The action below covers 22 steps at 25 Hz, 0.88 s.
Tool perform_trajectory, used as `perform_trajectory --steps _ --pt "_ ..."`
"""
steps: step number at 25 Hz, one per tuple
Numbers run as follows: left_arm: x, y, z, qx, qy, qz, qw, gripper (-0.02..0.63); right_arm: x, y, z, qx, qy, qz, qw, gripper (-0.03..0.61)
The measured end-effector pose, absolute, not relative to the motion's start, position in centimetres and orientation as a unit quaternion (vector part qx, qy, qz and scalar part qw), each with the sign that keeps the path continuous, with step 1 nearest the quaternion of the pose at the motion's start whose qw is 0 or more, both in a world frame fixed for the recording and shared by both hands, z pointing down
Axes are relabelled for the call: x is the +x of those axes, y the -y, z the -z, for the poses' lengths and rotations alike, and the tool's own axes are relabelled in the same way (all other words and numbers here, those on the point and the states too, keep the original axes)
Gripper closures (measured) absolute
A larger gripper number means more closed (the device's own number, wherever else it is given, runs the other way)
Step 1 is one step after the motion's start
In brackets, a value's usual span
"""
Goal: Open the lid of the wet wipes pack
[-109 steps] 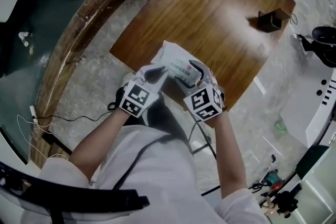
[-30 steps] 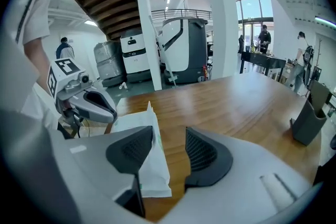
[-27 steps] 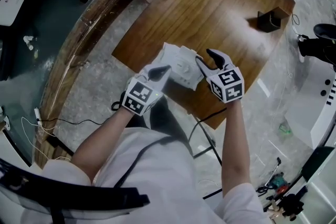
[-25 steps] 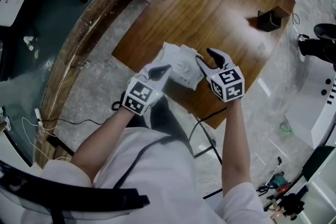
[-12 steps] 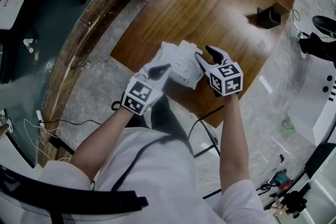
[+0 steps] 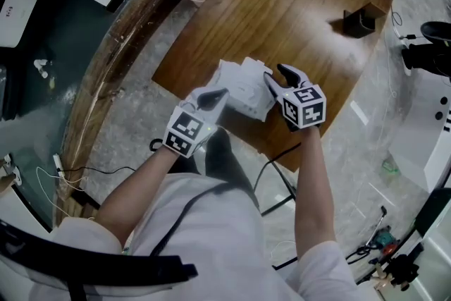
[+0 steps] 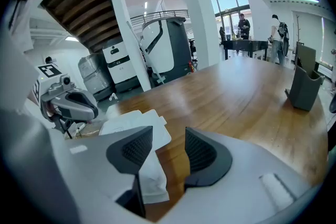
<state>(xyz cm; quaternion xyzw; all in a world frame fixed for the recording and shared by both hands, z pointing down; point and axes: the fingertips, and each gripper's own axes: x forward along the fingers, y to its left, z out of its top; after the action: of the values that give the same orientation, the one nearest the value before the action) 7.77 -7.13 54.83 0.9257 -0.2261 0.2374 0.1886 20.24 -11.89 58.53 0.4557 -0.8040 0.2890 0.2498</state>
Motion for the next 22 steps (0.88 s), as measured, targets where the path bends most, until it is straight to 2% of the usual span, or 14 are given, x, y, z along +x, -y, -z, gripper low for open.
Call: perform_trajectory --steps 9,19,22 --pt "7.0 7.4 -51.1 0.941 0.207 -0.208 0.168 0.609 19.9 10.3 -53.8 0.499 0.796 -0.267 0.214 0.398" --pt "5.6 7.6 -44.0 0.964 0.165 -0.163 0.131 0.609 18.0 5.8 -46.2 0.611 0.749 -0.216 0.136 0.541" --pt "5.1 7.4 -41.8 0.971 0.150 -0.147 0.118 0.609 17.0 3.7 -44.1 0.642 0.730 -0.211 0.105 0.556"
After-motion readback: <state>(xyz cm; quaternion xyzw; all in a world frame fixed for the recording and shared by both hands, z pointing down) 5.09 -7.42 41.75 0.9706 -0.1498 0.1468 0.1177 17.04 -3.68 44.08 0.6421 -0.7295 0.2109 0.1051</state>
